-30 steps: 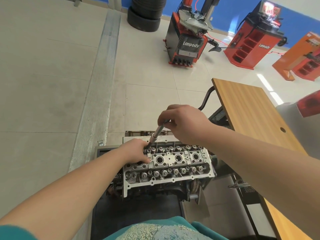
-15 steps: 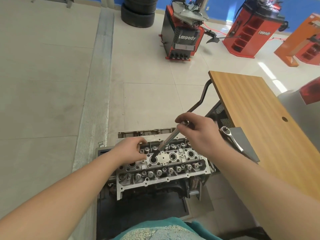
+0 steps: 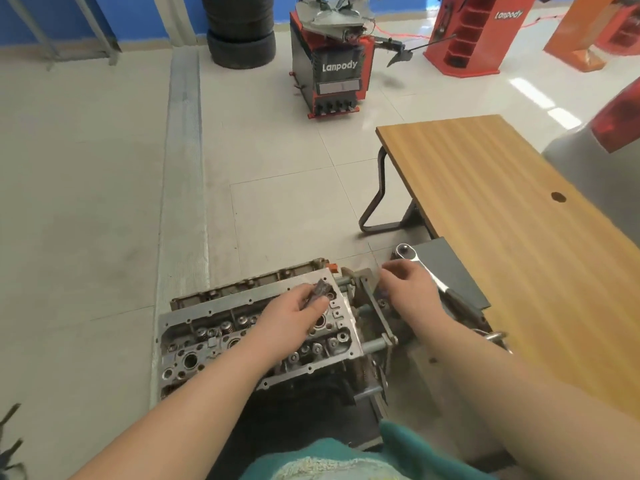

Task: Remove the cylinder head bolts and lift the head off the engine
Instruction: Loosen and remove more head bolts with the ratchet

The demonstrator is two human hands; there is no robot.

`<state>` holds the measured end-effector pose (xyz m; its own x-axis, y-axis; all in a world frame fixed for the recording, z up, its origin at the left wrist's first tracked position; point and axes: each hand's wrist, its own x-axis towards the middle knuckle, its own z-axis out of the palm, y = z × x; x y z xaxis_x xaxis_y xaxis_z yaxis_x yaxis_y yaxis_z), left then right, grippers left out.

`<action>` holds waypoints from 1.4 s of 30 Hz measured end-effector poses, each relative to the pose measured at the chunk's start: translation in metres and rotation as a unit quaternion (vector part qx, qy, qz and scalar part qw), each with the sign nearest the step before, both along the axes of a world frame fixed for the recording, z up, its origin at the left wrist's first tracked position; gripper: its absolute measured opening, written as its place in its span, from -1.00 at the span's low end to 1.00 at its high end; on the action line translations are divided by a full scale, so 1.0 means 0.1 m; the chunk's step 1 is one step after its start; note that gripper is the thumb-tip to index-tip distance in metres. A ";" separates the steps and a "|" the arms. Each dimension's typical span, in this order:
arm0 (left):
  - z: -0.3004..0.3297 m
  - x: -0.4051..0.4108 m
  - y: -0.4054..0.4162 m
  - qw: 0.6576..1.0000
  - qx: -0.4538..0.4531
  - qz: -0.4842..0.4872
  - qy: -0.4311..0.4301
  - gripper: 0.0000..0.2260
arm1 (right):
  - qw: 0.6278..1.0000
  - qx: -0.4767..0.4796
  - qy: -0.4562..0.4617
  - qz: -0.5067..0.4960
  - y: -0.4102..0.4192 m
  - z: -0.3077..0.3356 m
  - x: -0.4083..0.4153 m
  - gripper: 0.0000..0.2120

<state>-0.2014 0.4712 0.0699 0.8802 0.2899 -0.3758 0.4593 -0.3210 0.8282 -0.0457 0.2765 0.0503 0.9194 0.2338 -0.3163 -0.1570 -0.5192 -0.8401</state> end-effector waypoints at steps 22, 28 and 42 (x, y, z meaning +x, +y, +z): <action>-0.11 0.04 -0.60 0.991 -0.016 0.074 0.109 -0.78 | 0.960 -0.039 0.224 0.161 -0.45 -0.60 1.18 -0.58; 0.01 -0.15 -0.47 0.988 -0.045 0.109 0.103 -0.40 | 0.888 0.144 0.350 0.260 -0.14 -0.18 0.49 -0.37; 0.29 -0.92 0.14 0.986 -0.003 0.162 -0.044 -0.52 | 0.850 0.167 0.294 0.403 0.60 0.65 -0.79 -0.42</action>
